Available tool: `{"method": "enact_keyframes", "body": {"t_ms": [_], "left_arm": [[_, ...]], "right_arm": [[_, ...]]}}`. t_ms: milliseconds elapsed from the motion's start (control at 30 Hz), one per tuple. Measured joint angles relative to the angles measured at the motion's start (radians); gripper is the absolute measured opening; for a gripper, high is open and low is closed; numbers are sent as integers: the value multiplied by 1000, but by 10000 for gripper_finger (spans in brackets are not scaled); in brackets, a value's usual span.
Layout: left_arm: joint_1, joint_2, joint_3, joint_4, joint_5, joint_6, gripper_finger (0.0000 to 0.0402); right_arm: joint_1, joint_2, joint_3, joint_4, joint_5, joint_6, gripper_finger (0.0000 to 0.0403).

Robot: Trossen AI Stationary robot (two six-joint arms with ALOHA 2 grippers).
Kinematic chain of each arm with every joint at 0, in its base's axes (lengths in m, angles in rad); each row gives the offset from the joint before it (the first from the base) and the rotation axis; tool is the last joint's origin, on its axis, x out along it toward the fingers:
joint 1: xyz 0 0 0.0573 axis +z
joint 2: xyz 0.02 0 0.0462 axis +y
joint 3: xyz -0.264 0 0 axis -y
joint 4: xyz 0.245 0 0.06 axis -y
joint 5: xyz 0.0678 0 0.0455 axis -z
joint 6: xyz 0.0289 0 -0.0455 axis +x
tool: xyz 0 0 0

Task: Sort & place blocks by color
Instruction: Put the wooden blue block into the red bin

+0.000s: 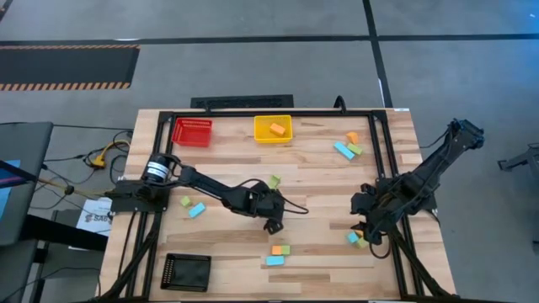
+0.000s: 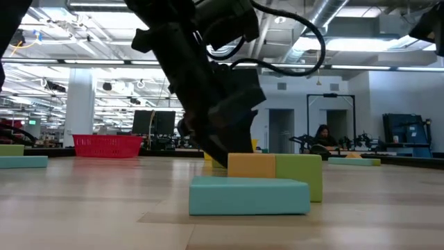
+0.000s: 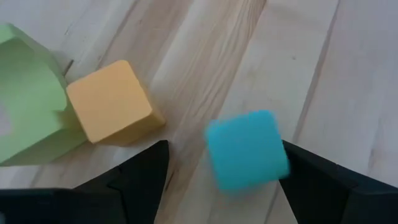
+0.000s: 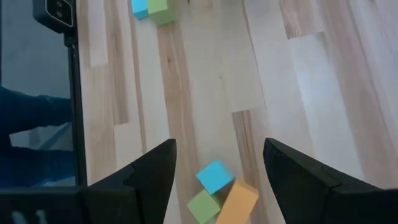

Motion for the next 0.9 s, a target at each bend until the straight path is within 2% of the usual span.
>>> {"method": "enact_keyframes", "body": {"t_ms": [133, 300, 433, 567, 733, 833, 900], "left_arm": [[-3, 4, -1, 14, -28, -20, 274], [7, 3, -1, 16, -7, -91, 274], [7, 3, -1, 19, -8, -67, 262], [9, 3, -1, 28, -1, -55, 213], [8, -12, 41, -5, 38, 11, 104], [9, -62, 89, -113, 71, 62, 101], [10, -100, 104, -222, 52, 82, 101]], "right_arm": [[-3, -6, 0, -5, 0, 1, 260], [-13, -5, 0, -5, 0, 0, 260], [-13, -4, 0, -5, 6, 1, 260], [-13, -3, 0, -5, 37, 0, 260], [-13, -3, 0, -4, 50, 1, 260], [-13, -4, 0, -6, 50, 7, 260], [-13, -3, 0, -11, 51, 9, 260]]}}
